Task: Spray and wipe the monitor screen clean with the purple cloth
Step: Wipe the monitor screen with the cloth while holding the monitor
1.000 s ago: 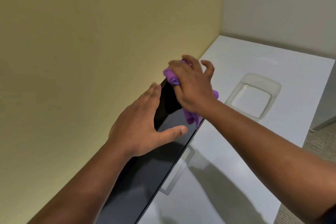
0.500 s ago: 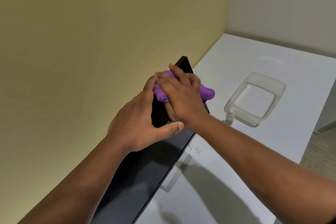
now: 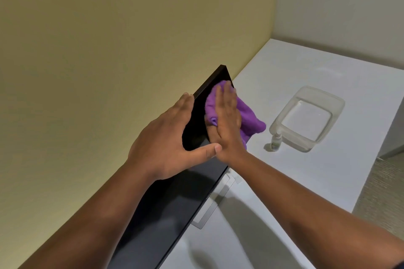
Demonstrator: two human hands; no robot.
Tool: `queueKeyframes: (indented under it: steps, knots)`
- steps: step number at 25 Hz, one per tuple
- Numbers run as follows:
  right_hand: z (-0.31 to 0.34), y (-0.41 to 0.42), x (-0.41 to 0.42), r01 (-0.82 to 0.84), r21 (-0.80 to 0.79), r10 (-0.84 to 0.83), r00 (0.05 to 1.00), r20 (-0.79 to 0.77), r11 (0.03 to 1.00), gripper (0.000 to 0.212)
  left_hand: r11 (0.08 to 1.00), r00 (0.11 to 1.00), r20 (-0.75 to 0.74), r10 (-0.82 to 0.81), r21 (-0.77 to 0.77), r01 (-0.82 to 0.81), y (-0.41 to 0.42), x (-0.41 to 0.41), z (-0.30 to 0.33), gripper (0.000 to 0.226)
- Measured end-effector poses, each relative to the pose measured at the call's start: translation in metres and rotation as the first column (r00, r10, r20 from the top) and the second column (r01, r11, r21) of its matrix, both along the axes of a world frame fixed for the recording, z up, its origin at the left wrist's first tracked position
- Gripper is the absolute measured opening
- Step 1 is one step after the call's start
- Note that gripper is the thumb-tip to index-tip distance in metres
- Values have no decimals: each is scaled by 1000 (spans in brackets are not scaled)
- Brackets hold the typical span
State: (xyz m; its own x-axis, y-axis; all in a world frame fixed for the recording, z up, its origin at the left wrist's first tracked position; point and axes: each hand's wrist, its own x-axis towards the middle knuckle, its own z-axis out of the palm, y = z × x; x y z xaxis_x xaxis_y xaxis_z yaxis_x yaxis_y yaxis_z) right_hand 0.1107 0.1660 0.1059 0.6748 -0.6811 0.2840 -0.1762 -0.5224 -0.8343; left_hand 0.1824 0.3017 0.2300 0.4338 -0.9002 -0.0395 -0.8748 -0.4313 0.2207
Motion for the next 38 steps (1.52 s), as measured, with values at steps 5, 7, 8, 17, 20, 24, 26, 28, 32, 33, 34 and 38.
queueKeyframes:
  steps: [5,7,8,17,20,24,26,28,32,33,34,38]
  knots:
    - [24,-35,21,229,477,-254,967,-13,848,69,1000,1000,-4,-2,0,2,-1,-4,1,125]
    - [46,-26,32,143,250,-187,968,165,958,72,1000,1000,3,0,-7,0,-2,-4,1,125]
    - [48,-15,33,88,130,-114,970,215,988,74,1000,1000,6,2,-9,-2,-1,-4,2,125]
    - [33,-19,29,172,294,-209,973,99,940,75,1000,1000,7,-16,6,16,-2,-5,3,126]
    - [17,11,24,21,41,-29,978,209,999,80,1000,1000,18,-13,28,12,-2,-6,4,126]
    - [-17,-6,1,239,265,-218,970,-105,934,70,999,1000,16,-14,32,14,-2,-7,3,124]
    - [4,-22,15,305,439,-285,952,-111,846,65,1000,1000,17,-12,25,11,-2,-8,3,124]
    - [32,-21,33,250,357,-303,948,99,900,68,1000,999,29,-13,21,12,-1,-7,2,125]
    - [18,10,25,81,68,-98,951,295,994,78,999,999,33,-11,30,10,-2,-8,4,126]
    - [0,14,15,79,58,-90,968,233,995,79,999,1000,26,-14,34,13,-2,-8,4,125]
    - [-16,15,5,114,86,-125,983,136,990,79,999,1000,18,-17,33,16,-2,-8,5,125]
    - [-12,-6,11,348,493,-333,935,-121,797,67,999,999,24,-21,31,20,-1,-8,4,122]
